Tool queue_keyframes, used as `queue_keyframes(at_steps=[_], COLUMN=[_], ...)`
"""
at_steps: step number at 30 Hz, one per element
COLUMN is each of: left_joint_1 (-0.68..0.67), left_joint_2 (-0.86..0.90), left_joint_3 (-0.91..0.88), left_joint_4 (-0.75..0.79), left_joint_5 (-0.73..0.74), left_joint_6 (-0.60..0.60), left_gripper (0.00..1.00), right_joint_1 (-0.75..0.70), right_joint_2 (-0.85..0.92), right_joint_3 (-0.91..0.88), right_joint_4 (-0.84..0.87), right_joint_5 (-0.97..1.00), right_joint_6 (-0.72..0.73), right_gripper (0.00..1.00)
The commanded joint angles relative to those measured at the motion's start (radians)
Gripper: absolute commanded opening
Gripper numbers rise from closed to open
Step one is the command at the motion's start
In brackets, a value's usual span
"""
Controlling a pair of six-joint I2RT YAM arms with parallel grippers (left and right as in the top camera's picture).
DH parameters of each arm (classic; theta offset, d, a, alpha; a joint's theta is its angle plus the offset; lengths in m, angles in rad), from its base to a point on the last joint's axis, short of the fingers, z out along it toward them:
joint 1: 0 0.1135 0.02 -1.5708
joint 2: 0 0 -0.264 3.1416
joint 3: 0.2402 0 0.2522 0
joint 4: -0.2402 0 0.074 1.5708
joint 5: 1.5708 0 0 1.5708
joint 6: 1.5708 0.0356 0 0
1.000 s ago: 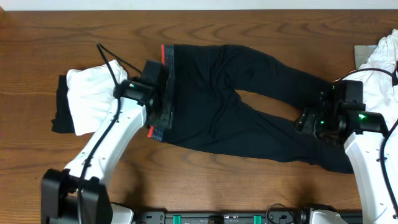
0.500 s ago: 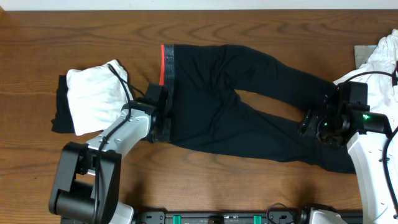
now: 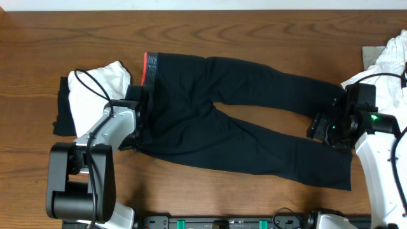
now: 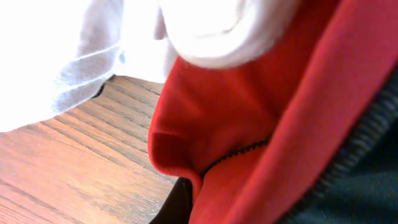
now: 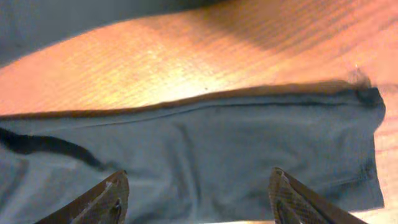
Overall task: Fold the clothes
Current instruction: 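Pull the right leg hem down-right with the right gripper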
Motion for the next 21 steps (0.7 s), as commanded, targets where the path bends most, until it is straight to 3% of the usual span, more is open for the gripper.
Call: queue_keyframes(at_steps=[1,5,9,12,21], left_joint_1=[0.010,0.010,0.010,0.010,0.010], left_joint_2=[0.037,0.037,0.037,0.037,0.037], left_joint_3=[-0.032,-0.032,-0.032,-0.032,-0.032], left_joint_4=[-0.004,-0.002,0.005,0.008,0.010], left_joint_5=[-0.004,-0.004,-0.004,-0.004,-0.004], left_joint_6=[-0.027,-0.027,-0.027,-0.027,-0.027], left_gripper=[0.10,0.17,0.17,0.22,0.22], right_joint_1=[-0.029,-0.063,-0.097,-0.127,-0.199], right_joint_2=[0.050,0.093,0.095,0.095,0.094], right_joint_3=[0.013,0.013,0.013,0.001,-0.140], right_joint_4=[-0.048,-0.147,-0.212,-0.254,-0.085], right_joint_5=[0.021,0.021,0.030,0.080,0.080], right_joint_6=[0.023,0.050,0.077,0.158,0.322], right_gripper=[0.72,0.75,0.78,0.83,0.89])
